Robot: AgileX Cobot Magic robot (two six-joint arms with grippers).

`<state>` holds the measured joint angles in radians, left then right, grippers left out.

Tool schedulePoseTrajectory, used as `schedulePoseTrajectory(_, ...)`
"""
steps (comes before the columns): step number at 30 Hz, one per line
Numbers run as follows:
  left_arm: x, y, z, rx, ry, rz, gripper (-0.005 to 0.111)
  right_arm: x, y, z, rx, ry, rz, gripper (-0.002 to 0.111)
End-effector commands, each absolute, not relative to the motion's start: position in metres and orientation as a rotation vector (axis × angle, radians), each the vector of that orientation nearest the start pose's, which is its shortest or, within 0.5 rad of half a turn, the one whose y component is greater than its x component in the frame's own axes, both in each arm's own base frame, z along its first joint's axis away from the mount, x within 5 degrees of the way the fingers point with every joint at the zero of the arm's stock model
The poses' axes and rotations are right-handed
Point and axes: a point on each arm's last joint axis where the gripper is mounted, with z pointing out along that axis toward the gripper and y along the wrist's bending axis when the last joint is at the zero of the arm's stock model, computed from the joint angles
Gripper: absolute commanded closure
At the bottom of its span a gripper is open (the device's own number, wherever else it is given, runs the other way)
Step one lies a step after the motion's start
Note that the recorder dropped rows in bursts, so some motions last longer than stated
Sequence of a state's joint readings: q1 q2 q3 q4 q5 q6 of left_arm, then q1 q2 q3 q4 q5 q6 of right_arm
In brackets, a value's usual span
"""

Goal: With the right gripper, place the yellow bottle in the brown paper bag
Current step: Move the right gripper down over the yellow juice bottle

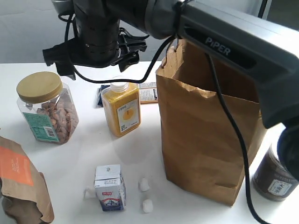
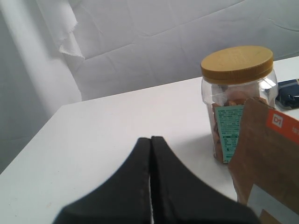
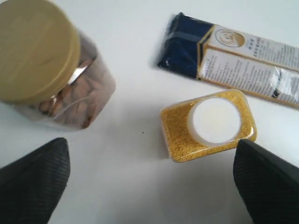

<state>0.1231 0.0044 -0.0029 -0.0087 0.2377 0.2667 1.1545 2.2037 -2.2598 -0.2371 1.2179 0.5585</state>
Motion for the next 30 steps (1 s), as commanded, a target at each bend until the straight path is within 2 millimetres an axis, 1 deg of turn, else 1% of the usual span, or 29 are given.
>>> schedulePoseTrajectory(1,0.055,0.006,0.192,0.121,1.72,0.275,0.107,0.231,0.435,0.306,-0.396,2.557,0.386,0.021)
schedulePoseTrajectory(3,0.055,0.006,0.192,0.121,1.72,0.275,0.107,0.234,0.438,0.308,-0.2,2.555,0.494,0.021)
schedulePoseTrajectory(5,0.055,0.006,0.192,0.121,1.72,0.275,0.107,0.237,0.44,0.311,-0.029,2.539,0.564,0.021)
schedulePoseTrajectory(7,0.055,0.006,0.192,0.121,1.72,0.275,0.107,0.238,0.439,0.31,0.037,2.535,0.569,0.021)
schedulePoseTrajectory(10,0.055,0.006,0.192,0.121,1.72,0.275,0.107,0.239,0.442,0.301,0.205,2.564,0.608,0.021)
schedulePoseTrajectory(12,0.055,0.006,0.192,0.121,1.72,0.275,0.107,0.239,0.444,0.297,0.273,2.577,0.619,0.021)
schedulePoseTrajectory(15,0.055,0.006,0.192,0.121,1.72,0.275,0.107,0.238,0.446,0.285,0.356,2.62,0.604,0.021)
schedulePoseTrajectory(19,0.055,0.006,0.192,0.121,1.72,0.275,0.107,0.238,0.448,0.272,0.374,2.667,0.55,0.021)
schedulePoseTrajectory(22,0.055,0.006,0.192,0.131,1.719,0.266,0.107,0.238,0.444,0.268,0.384,2.681,0.482,0.021)
schedulePoseTrajectory(24,0.055,0.005,0.192,0.136,1.719,0.262,0.107,0.243,0.439,0.266,0.392,2.67,0.423,0.021)
schedulePoseTrajectory(30,0.055,0.005,0.192,0.136,1.719,0.262,0.107,0.252,0.438,0.252,0.411,2.664,0.368,0.021)
